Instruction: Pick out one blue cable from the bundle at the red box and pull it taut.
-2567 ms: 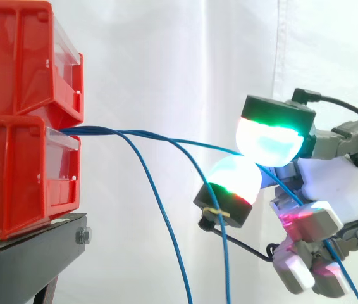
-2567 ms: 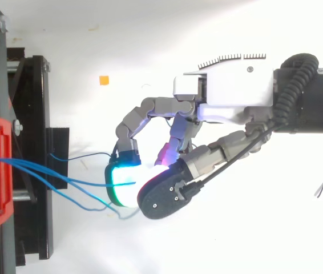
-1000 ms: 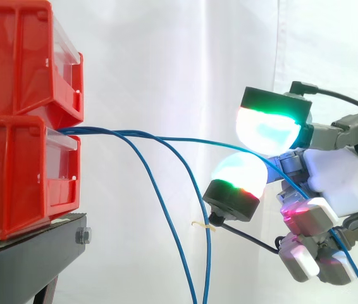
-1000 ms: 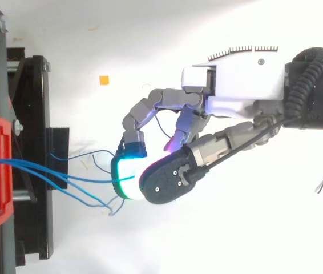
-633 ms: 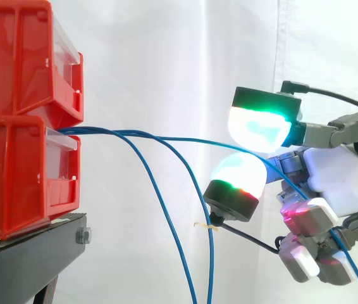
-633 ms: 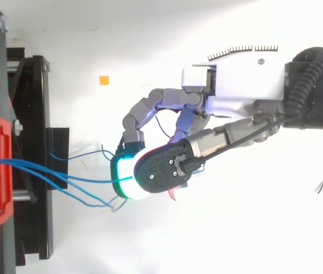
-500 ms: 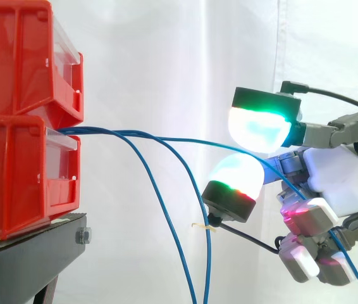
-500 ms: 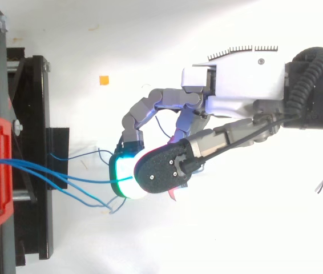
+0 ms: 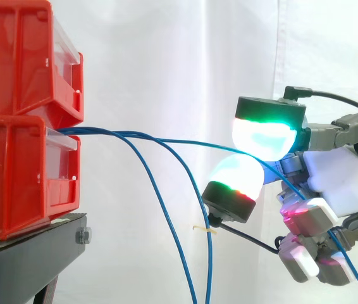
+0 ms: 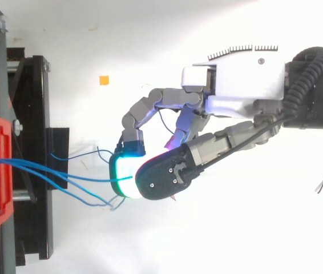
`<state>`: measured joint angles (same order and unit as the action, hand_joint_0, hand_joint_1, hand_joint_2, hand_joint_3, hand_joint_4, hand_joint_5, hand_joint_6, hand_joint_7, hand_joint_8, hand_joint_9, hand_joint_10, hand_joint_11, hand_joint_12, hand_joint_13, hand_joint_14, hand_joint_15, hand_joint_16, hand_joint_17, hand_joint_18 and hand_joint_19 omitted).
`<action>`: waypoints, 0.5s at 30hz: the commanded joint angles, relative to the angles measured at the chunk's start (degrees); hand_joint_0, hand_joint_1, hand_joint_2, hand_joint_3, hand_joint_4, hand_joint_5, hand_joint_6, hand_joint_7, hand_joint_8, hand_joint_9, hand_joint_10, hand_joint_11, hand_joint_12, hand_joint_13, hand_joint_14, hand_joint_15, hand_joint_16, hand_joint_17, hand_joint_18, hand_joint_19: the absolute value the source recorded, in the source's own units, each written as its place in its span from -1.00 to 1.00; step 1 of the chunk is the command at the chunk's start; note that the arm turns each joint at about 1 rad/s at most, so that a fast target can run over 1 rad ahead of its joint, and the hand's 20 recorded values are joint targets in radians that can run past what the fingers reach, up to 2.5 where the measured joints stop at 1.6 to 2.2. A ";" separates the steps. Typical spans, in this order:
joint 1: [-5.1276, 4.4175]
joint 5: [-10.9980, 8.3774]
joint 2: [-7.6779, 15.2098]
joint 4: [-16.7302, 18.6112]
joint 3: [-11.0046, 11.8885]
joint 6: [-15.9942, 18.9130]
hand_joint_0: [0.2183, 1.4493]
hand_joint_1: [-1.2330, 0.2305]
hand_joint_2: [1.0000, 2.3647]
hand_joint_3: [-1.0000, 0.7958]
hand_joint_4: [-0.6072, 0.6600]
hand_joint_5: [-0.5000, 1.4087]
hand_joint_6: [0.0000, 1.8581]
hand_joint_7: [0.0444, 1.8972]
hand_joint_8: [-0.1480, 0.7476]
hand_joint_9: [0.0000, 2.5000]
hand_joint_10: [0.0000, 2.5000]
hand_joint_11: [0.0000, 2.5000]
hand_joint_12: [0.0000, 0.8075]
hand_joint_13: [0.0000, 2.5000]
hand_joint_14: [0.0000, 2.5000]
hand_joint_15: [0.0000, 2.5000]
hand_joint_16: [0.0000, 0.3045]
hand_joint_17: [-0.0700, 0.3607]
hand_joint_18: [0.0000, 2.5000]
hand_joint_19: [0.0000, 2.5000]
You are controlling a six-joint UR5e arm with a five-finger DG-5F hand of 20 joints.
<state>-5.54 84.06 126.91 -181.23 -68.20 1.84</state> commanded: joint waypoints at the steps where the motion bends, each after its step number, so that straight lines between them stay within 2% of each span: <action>1: -0.09 0.05 0.00 0.00 0.00 -0.09 -0.42 -0.21 -0.97 -0.18 -0.21 -0.54 -0.09 -0.02 0.01 -0.05 -0.98 -0.45 -0.20 -0.23 -0.98 -0.59 -0.69 -0.19 -0.18 -0.46; 5: -0.09 0.05 0.00 0.00 0.00 0.00 -0.44 -0.20 -0.97 -0.18 -0.19 -0.54 -0.09 -0.02 0.01 -0.04 -0.98 -0.47 -0.19 -0.23 -0.98 -0.59 -0.69 -0.18 -0.18 -0.46; 10: -0.17 -0.13 0.00 0.00 0.00 0.00 -0.50 -0.08 -1.00 -0.44 -0.13 -0.54 -0.11 -0.06 0.04 -0.03 -0.98 -0.46 -0.16 -0.22 -0.99 -0.60 -0.67 -0.15 -0.17 -0.47; 15: -0.17 -0.13 0.00 -0.09 0.00 0.00 -0.56 0.01 -1.00 -0.44 -0.10 -0.54 -0.13 -0.05 0.07 -0.03 -0.98 -0.48 -0.13 -0.22 -0.99 -0.60 -0.65 -0.12 -0.16 -0.47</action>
<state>-5.69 83.94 126.91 -181.28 -68.20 1.85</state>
